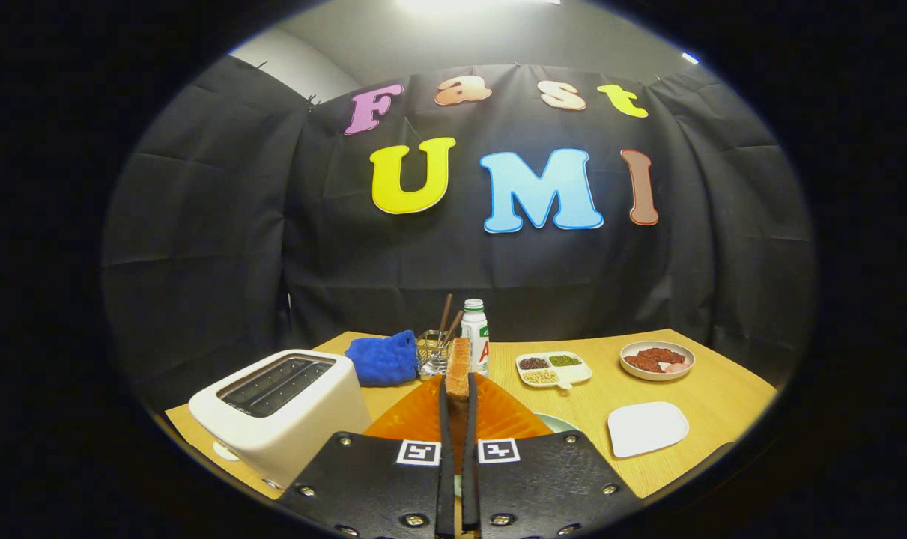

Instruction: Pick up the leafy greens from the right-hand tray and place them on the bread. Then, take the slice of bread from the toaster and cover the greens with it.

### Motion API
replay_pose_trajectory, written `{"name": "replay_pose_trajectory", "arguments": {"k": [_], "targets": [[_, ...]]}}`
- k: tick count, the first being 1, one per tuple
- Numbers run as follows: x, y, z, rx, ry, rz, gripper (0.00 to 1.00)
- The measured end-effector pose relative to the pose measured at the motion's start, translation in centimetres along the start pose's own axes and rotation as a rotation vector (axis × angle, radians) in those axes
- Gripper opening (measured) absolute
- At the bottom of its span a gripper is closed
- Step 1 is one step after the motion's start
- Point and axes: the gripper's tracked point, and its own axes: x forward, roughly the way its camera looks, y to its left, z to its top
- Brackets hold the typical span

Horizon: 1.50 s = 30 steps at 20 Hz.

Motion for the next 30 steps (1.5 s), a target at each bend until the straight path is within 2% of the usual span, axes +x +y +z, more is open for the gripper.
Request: {"name": "replay_pose_trajectory", "arguments": {"k": [10,16,23,29,30], "targets": [[1.7,-1.8,-3.2,0.096,0.075,0.000,0.04],[2.4,-1.4,-4.4,0.108,0.093,0.012,0.04],[2.9,-3.1,-6.3,0.076,0.128,-0.013,0.05],[3.3,-5.6,-7.5,-0.021,0.154,-0.056,0.17],[3.6,-5.9,-7.9,-0.036,0.159,-0.060,0.24]]}}
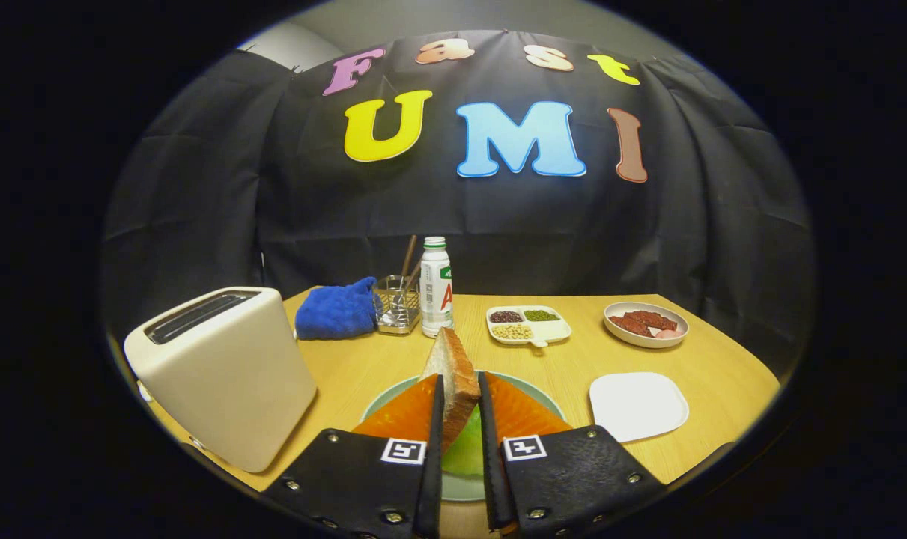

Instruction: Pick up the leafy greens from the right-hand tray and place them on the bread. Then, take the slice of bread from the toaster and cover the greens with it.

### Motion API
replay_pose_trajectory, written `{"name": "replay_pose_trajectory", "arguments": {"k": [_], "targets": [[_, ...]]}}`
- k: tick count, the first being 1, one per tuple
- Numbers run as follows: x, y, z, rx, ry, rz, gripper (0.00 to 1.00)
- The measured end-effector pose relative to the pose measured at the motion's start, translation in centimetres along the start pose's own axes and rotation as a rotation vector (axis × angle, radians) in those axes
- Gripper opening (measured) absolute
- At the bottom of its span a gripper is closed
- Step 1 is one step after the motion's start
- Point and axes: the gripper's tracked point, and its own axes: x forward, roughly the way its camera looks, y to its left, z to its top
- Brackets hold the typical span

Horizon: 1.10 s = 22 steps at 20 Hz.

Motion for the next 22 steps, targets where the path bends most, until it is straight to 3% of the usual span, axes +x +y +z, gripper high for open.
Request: {"name": "replay_pose_trajectory", "arguments": {"k": [3,4,7,8,13,14,22], "targets": [[0.4,-1.0,-0.5,-0.027,0.004,-0.021,0.24],[0.4,-1.1,-0.5,-0.029,0.007,-0.020,0.30],[0.5,-1.5,-0.6,-0.019,0.000,-0.023,0.30],[0.5,-1.6,-0.7,-0.016,0.000,-0.024,0.35],[1.0,-3.3,-1.2,-0.003,-0.007,-0.061,0.38],[1.4,-3.7,-1.5,0.000,-0.009,-0.073,0.43],[1.8,-5.1,-2.2,0.054,-0.017,-0.052,0.44]]}}
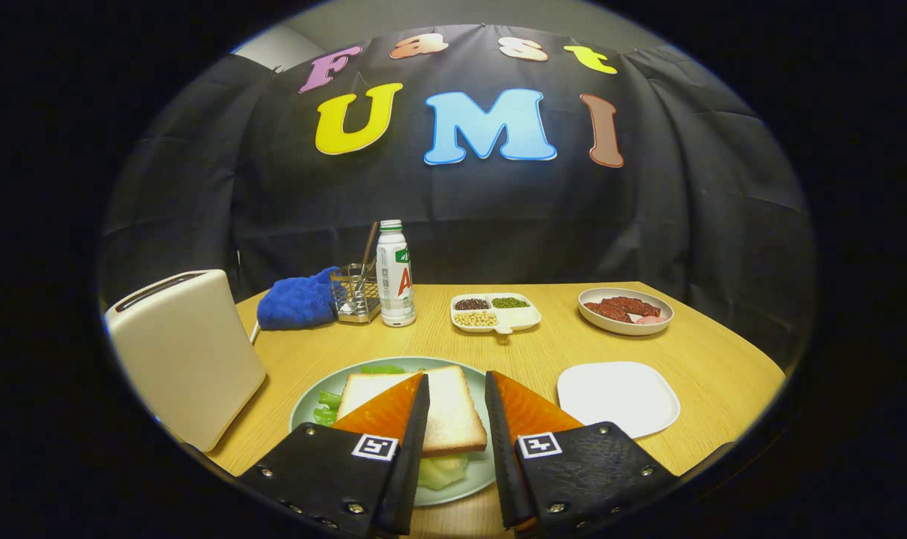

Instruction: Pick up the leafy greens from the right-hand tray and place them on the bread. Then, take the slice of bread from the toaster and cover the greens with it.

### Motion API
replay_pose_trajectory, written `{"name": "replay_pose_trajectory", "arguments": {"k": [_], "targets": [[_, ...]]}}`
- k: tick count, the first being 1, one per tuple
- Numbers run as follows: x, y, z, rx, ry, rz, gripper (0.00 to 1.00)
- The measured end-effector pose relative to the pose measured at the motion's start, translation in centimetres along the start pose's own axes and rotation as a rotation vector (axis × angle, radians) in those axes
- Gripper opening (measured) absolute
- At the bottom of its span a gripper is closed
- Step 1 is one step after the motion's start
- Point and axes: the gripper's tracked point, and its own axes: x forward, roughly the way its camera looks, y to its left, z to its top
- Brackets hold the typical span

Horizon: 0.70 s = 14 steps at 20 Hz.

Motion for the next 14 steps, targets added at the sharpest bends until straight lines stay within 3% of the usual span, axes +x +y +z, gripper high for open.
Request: {"name": "replay_pose_trajectory", "arguments": {"k": [9,14], "targets": [[-1.6,-4.2,2.3,-0.002,-0.080,-0.035,0.44],[-2.4,-9.0,3.1,-0.003,-0.090,-0.055,0.44]]}}
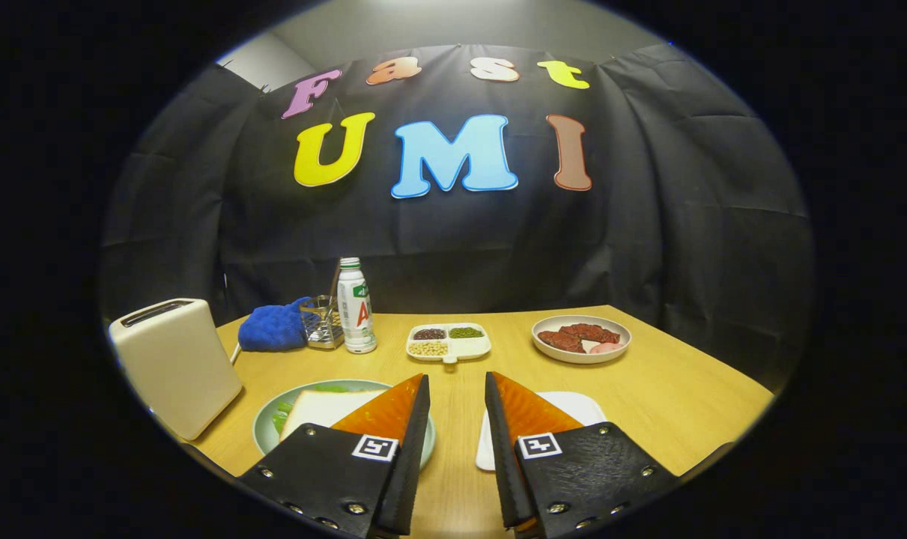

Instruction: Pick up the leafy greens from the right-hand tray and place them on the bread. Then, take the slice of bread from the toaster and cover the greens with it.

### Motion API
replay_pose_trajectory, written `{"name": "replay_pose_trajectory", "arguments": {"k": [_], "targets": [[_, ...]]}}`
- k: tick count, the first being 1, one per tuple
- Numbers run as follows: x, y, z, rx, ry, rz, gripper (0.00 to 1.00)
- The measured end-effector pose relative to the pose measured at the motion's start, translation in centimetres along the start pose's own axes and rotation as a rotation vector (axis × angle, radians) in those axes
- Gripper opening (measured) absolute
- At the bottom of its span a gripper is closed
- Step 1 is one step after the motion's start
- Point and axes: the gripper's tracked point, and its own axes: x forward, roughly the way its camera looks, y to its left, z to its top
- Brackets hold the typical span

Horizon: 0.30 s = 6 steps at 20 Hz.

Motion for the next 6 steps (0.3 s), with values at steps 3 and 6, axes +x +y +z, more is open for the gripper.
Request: {"name": "replay_pose_trajectory", "arguments": {"k": [3,6], "targets": [[-0.4,-4.4,-0.2,-0.039,0.001,-0.053,0.44],[-0.8,-7.6,-0.9,-0.023,0.022,-0.083,0.44]]}}
